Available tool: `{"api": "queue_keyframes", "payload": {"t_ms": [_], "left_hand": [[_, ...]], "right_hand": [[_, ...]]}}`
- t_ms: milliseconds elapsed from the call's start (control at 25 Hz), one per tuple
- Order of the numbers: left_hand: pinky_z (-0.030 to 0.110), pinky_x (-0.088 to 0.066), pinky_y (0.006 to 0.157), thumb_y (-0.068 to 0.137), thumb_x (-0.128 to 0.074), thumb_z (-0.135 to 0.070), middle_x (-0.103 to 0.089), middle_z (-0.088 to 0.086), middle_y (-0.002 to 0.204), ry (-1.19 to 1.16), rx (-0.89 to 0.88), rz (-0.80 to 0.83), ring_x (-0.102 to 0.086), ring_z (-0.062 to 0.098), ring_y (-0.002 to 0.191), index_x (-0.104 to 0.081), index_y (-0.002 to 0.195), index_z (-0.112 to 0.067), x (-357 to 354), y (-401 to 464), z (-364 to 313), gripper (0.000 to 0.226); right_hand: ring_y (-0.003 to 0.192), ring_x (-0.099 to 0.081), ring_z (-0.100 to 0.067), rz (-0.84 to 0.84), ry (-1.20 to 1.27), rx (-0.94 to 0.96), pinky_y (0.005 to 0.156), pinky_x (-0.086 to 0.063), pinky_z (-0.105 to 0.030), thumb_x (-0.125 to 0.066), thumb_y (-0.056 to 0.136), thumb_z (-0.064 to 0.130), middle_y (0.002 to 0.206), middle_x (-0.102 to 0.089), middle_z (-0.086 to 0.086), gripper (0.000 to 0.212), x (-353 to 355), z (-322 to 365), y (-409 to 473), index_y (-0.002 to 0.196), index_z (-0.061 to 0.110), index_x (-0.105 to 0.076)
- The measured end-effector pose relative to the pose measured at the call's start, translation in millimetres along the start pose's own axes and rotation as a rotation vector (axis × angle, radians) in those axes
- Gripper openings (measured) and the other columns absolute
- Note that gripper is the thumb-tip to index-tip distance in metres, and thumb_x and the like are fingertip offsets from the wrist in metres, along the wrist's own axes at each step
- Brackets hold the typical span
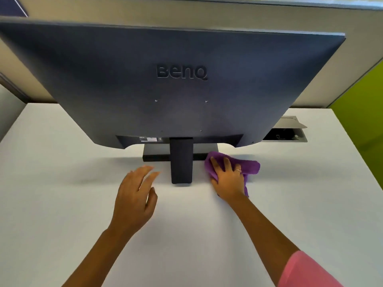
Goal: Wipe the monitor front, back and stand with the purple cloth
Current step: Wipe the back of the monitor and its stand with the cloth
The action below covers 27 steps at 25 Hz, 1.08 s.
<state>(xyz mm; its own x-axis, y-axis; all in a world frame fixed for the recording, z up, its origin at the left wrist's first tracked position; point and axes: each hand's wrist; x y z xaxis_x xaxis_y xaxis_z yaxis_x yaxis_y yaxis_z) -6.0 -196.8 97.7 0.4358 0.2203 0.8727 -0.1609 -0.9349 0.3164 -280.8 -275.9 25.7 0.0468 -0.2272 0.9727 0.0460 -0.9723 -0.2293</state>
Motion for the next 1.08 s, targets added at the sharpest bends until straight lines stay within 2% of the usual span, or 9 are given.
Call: {"api": "queue_keyframes", "payload": {"t_ms": [160,240,320,440,560,720,920,1000,1080], "left_hand": [[0.046,-0.037,0.103,0.099,-0.015,-0.049,-0.056,0.014,0.133,0.044,0.210,0.264,-0.055,0.035,0.120,-0.059,0.125,-0.007,-42.9,-41.8,43.5,0.066],[0.046,-0.037,0.103,0.099,-0.012,-0.047,-0.056,0.015,0.133,0.055,0.232,0.328,-0.055,0.035,0.121,-0.058,0.126,-0.004,-54.5,-50.6,53.0,0.068],[0.045,-0.035,0.106,0.100,-0.015,-0.045,-0.053,0.014,0.136,0.037,0.245,0.334,-0.052,0.032,0.124,-0.057,0.128,-0.004,-62.8,-56.7,56.3,0.065],[0.043,-0.028,0.112,0.098,-0.026,-0.040,-0.045,0.011,0.144,0.017,0.242,0.311,-0.042,0.028,0.133,-0.049,0.135,-0.006,-72.9,-64.3,59.6,0.055],[0.044,-0.027,0.113,0.097,-0.031,-0.039,-0.042,0.011,0.146,0.040,0.202,0.296,-0.038,0.027,0.136,-0.046,0.138,-0.006,-81.2,-66.9,63.0,0.055],[0.040,-0.021,0.115,0.096,-0.029,-0.043,-0.041,0.010,0.148,0.079,0.188,0.279,-0.035,0.026,0.138,-0.044,0.139,-0.007,-84.9,-69.0,64.2,0.058],[0.040,-0.021,0.116,0.097,-0.030,-0.043,-0.040,0.010,0.148,0.094,0.174,0.267,-0.034,0.025,0.139,-0.044,0.140,-0.008,-87.9,-70.2,67.5,0.058],[0.040,-0.021,0.116,0.096,-0.029,-0.044,-0.040,0.010,0.148,0.088,0.172,0.260,-0.034,0.025,0.139,-0.043,0.140,-0.008,-87.9,-69.7,67.4,0.059],[0.041,-0.022,0.115,0.096,-0.029,-0.044,-0.040,0.010,0.148,0.085,0.173,0.251,-0.035,0.025,0.138,-0.044,0.140,-0.007,-87.6,-69.9,67.1,0.059]], "right_hand": [[0.119,-0.047,-0.037,0.004,0.148,0.027,0.100,-0.043,-0.044,-0.037,0.097,0.043,0.136,-0.044,-0.012,0.052,17.2,-0.6,16.2,0.143,0.023,-0.026],[0.111,-0.053,-0.036,-0.114,0.110,0.047,0.093,-0.047,-0.042,-0.039,0.096,0.041,0.125,-0.054,-0.014,0.046,21.2,5.3,18.7,0.136,0.019,-0.037],[0.112,-0.051,-0.040,-0.221,0.122,0.005,0.093,-0.044,-0.046,-0.042,0.096,0.039,0.123,-0.056,-0.017,0.045,21.6,7.7,21.6,0.134,0.016,-0.044],[0.115,-0.048,-0.043,-0.349,0.388,-0.155,0.095,-0.043,-0.051,-0.046,0.096,0.033,0.127,-0.053,-0.020,0.043,14.8,11.6,35.7,0.135,0.014,-0.046],[0.112,-0.055,-0.036,-0.302,0.564,-0.192,0.097,-0.046,-0.043,-0.043,0.099,0.028,0.129,-0.055,-0.017,0.039,4.7,26.8,59.7,0.134,0.011,-0.046],[0.129,-0.042,-0.035,-0.226,0.311,-0.006,0.106,-0.037,-0.044,-0.042,0.098,0.020,0.146,-0.040,-0.010,0.043,-13.9,49.5,61.9,0.141,0.018,-0.039],[0.135,-0.037,-0.026,-0.162,0.205,0.370,0.113,-0.031,-0.038,-0.046,0.096,0.014,0.150,-0.035,0.003,0.048,-17.1,27.7,50.5,0.142,0.025,-0.038],[0.141,-0.027,-0.022,-0.131,0.103,0.321,0.114,-0.028,-0.035,-0.043,0.097,0.015,0.155,-0.023,0.007,0.053,-21.7,3.7,45.9,0.146,0.028,-0.028],[0.132,-0.041,-0.028,-0.164,0.183,0.108,0.108,-0.038,-0.036,-0.042,0.097,0.012,0.154,-0.027,0.002,0.054,-23.7,-5.9,44.1,0.147,0.024,-0.024]]}}
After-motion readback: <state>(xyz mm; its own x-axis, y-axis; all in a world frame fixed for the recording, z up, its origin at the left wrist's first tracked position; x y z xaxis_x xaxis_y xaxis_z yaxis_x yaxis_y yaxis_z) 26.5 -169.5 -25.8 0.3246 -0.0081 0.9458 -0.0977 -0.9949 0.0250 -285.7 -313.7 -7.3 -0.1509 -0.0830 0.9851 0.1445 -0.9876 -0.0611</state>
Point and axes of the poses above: each hand's wrist, its own y-axis towards the middle knuckle, its own x-axis out of the back of the hand, z = x × y
